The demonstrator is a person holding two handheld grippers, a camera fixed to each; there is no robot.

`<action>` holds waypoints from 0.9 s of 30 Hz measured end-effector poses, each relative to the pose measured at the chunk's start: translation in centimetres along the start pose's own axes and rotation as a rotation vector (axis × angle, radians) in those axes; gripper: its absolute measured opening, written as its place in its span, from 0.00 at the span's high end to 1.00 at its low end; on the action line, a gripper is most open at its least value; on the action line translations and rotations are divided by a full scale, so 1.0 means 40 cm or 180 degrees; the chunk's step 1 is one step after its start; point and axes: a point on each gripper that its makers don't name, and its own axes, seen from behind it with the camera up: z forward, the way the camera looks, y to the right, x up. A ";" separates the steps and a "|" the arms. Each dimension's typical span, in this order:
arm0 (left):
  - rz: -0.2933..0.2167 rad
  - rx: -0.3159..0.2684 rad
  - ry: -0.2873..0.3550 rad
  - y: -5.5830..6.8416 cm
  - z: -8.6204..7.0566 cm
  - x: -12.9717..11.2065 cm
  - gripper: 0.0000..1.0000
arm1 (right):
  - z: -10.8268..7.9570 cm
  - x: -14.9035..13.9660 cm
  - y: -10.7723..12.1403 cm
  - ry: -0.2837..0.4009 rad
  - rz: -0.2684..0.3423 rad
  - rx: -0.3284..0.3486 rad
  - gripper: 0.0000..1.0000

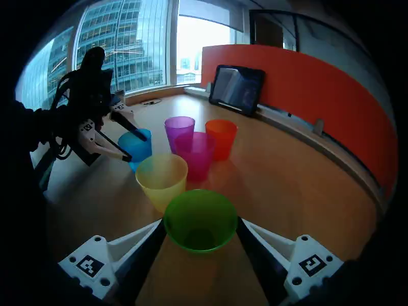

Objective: Pour water

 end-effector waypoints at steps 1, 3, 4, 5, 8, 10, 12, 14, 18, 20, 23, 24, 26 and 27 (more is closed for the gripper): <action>0.0000 0.0001 0.0001 0.000 0.000 0.000 0.13 | 0.001 0.000 0.001 0.0001 -0.0003 -0.0005 0.00; 0.0000 0.0003 0.0005 0.000 0.000 0.000 0.14 | 0.001 0.000 0.001 0.0000 -0.0005 -0.0013 0.06; 0.0000 0.0005 0.0008 0.000 -0.001 0.001 0.14 | 0.001 0.001 0.001 0.0000 -0.0005 -0.0017 0.07; -0.0001 0.0007 0.0011 0.000 -0.001 0.001 0.13 | 0.002 0.001 0.002 -0.0001 -0.0005 -0.0021 0.07; -0.0006 0.0023 0.0035 0.002 -0.007 0.006 0.14 | -0.001 -0.001 -0.001 0.0002 0.0000 -0.0024 0.08; -0.0013 0.0029 0.0059 0.006 -0.013 0.013 0.14 | -0.004 0.000 -0.003 0.0009 0.0002 -0.0030 0.08; -0.0025 0.0034 0.0081 0.009 -0.020 0.020 0.14 | -0.008 0.007 -0.005 0.0034 0.0005 -0.0035 0.08; -0.0042 0.0040 0.0103 0.013 -0.028 0.030 0.14 | -0.016 0.021 -0.007 0.0084 0.0011 -0.0040 0.08; -0.0060 0.0059 0.0185 0.022 -0.049 0.054 0.14 | -0.038 0.055 -0.011 0.0186 0.0037 -0.0041 0.08; -0.0060 0.0071 0.0236 0.026 -0.061 0.069 0.14 | -0.051 0.073 -0.012 0.0239 0.0041 -0.0047 0.08; -0.0047 0.0110 0.0332 0.027 -0.080 0.096 0.14 | -0.072 0.103 -0.012 0.0341 0.0018 -0.0077 0.08; -0.0042 0.0126 0.0358 0.027 -0.086 0.103 0.14 | -0.079 0.113 -0.013 0.0374 0.0016 -0.0084 0.08; -0.0030 0.0159 0.0411 0.027 -0.098 0.117 0.14 | -0.092 0.135 -0.015 0.0446 0.0011 -0.0100 0.08; -0.0023 0.0172 0.0436 0.028 -0.104 0.124 0.14 | -0.099 0.147 -0.017 0.0482 0.0012 -0.0105 0.08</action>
